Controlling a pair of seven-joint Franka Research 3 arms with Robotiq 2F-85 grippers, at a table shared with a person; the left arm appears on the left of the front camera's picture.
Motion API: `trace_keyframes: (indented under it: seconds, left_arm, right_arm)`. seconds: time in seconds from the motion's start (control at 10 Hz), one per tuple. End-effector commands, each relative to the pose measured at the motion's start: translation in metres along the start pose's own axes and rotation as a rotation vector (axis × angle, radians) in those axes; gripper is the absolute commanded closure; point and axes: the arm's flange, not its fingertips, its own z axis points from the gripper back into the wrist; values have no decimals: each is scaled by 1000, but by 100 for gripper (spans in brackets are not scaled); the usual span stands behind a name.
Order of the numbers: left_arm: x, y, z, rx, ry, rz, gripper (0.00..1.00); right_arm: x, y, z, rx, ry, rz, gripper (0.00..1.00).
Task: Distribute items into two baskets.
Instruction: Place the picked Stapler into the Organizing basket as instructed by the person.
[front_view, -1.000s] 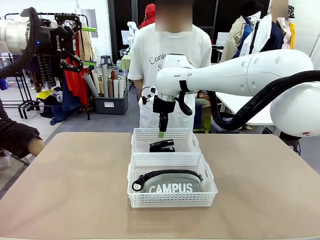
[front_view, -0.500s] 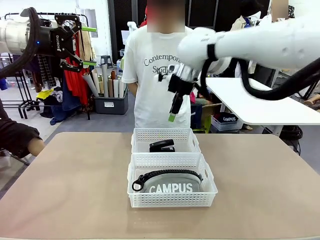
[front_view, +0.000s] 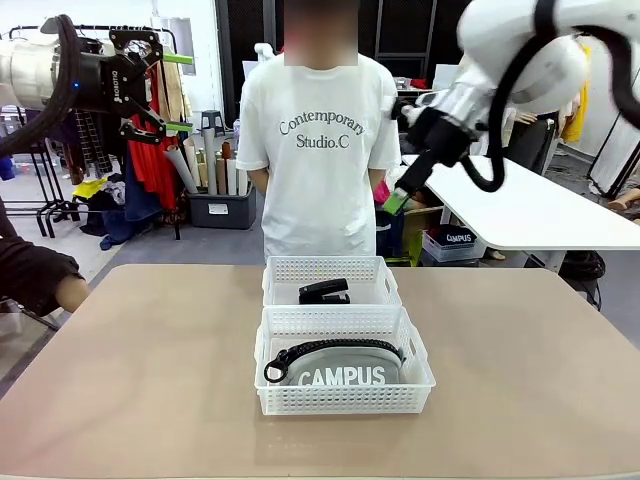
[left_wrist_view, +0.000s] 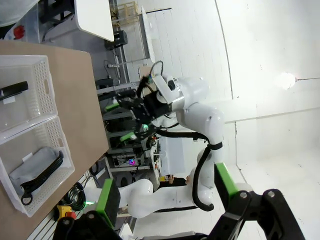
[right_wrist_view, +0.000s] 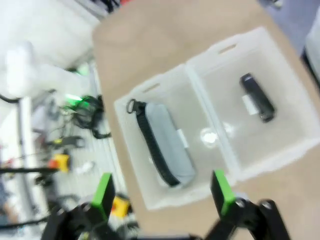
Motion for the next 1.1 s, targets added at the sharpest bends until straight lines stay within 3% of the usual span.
trace_keyframes:
  seconds: [0.0,0.3,0.9,1.0]
  left_arm:
    - [-2,-2,0,-4,2,-2,0]
    - [-2,-2,0,-4,2,-2,0]
    - [-2,-2,0,-4,2,-2,0]
    - [-2,-2,0,-4,2,-2,0]
  right_arm:
    - [-52,7,21,-4,-123,-100,0]
    - [-98,5,44,-75,-198,-260,0]
    - [-104,-3,52,-50,-173,-217,0]
    - [-104,-2,65,194,-250,-276,0]
